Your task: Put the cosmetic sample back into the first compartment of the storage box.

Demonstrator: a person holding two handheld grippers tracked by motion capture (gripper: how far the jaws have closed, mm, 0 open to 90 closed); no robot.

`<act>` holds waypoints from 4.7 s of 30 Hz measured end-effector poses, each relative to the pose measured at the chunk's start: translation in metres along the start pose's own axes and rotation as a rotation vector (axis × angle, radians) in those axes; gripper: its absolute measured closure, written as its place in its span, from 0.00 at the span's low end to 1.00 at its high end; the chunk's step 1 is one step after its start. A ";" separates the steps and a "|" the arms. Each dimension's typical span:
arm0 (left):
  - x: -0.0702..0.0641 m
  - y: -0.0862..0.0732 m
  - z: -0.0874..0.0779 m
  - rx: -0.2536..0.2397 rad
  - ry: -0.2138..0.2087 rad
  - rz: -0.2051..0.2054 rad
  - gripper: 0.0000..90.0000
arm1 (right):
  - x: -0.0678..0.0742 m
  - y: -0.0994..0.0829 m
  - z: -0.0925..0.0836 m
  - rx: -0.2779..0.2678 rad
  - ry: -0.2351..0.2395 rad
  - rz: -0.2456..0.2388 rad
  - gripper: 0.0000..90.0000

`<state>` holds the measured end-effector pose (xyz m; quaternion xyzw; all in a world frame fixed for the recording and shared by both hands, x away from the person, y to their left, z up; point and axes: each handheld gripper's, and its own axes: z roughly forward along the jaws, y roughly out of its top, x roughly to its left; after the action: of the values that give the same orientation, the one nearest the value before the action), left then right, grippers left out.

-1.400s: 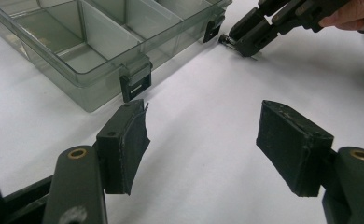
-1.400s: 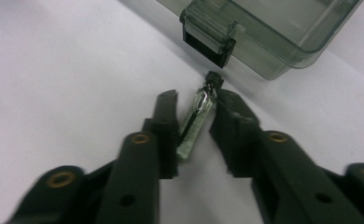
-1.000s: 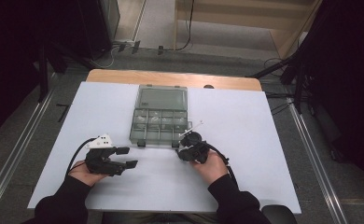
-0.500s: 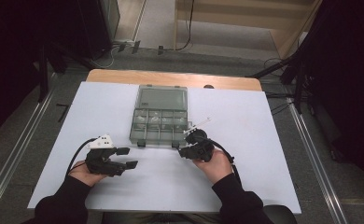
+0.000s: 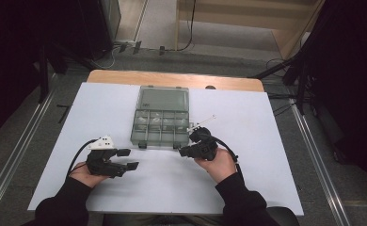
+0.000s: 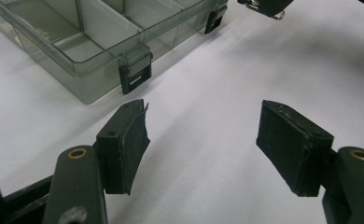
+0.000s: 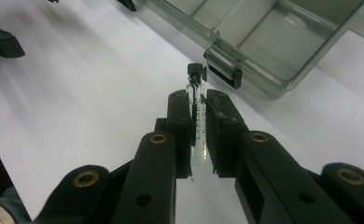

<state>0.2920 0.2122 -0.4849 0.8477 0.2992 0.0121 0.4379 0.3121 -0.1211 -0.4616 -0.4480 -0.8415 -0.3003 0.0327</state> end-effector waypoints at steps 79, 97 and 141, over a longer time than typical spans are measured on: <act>0.000 -0.002 0.004 0.010 -0.011 -0.001 0.36 | 0.007 0.102 0.015 0.050 0.115 -0.090 0.91; 0.001 -0.002 0.003 0.006 -0.012 -0.002 0.36 | 0.008 0.126 0.024 0.062 0.104 -0.059 0.91; -0.002 -0.001 0.002 -0.003 -0.030 0.005 0.36 | 0.021 0.180 0.082 0.111 0.037 0.031 0.91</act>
<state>0.2908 0.2100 -0.4867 0.8478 0.2907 0.0010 0.4435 0.4563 0.0138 -0.4357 -0.4528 -0.8491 -0.2607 0.0777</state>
